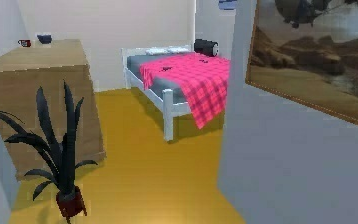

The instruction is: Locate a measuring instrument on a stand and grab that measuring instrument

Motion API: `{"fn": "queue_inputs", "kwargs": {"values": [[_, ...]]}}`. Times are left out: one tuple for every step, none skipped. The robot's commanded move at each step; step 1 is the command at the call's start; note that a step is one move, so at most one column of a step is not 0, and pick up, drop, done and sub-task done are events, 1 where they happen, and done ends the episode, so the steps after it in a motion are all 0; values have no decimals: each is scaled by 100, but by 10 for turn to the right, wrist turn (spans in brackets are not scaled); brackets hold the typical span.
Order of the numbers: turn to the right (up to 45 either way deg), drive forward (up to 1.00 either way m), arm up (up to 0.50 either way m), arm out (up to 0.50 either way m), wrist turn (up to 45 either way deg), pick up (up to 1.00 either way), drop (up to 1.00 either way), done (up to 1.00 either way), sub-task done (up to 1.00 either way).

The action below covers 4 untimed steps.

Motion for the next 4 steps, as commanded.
{"fn": "queue_inputs", "kwargs": {"values": [[0,0,0,0,300,0,0,0,0],[0,0,-30,0,0,0,0,0,0],[0,0,0,0,0,100,0,0,0],[0,0,10,0,0,0,0,0,0]]}}
